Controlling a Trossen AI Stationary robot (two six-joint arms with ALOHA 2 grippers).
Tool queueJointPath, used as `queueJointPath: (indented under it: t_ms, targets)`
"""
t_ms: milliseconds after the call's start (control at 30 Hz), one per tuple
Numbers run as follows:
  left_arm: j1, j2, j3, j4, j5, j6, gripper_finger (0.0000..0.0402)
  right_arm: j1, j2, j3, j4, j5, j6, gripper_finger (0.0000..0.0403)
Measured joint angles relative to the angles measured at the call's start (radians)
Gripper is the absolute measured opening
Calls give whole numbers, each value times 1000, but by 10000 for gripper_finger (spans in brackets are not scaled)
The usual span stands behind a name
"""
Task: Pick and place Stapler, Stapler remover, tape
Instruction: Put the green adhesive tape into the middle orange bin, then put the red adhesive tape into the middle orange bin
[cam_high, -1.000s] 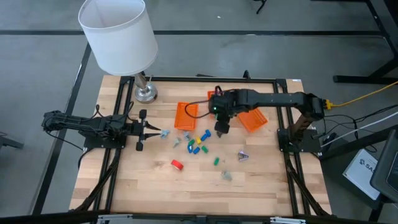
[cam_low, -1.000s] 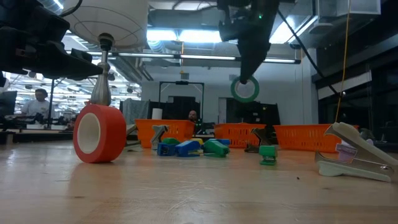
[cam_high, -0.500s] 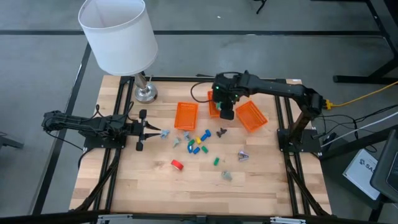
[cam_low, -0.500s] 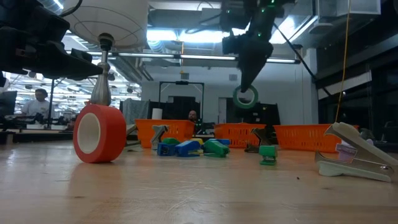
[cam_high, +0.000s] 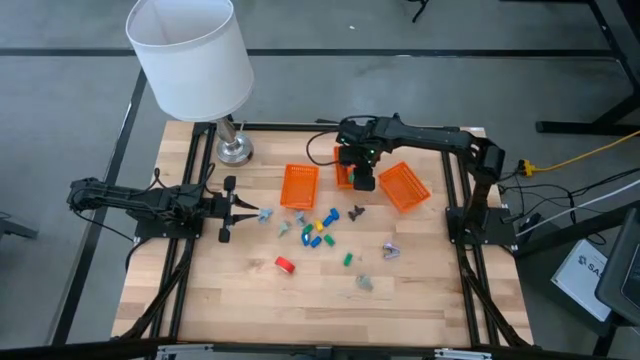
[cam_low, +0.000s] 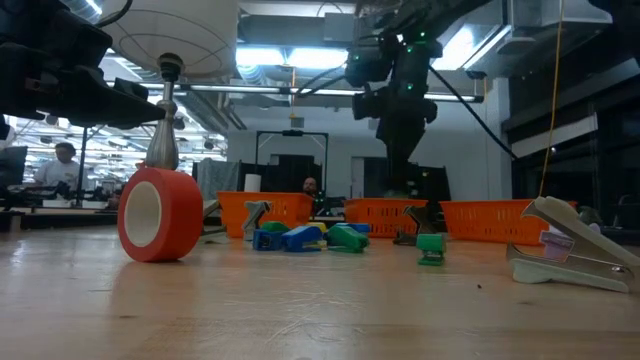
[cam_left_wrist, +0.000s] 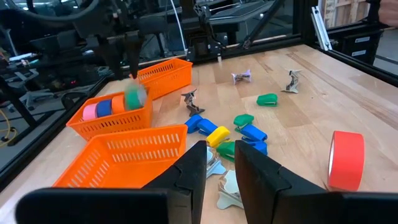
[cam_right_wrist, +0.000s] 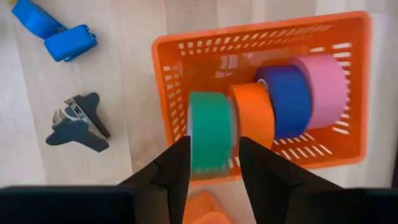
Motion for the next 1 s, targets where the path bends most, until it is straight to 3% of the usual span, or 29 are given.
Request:
queueJointPath:
  t_ms: [367,633,800,1000]
  targets:
    - [0,0,0,0,0,0,79,-3,19,0,28,7,-56,8]
    - [0,0,0,0,0,0,78,19,18,0,14,-5,16,26]
    - [0,0,0,0,0,0,78,49,18,0,19,-29,104,12]
    - [0,0,0,0,0,0,78,80,18,0,50,-126,256,8]
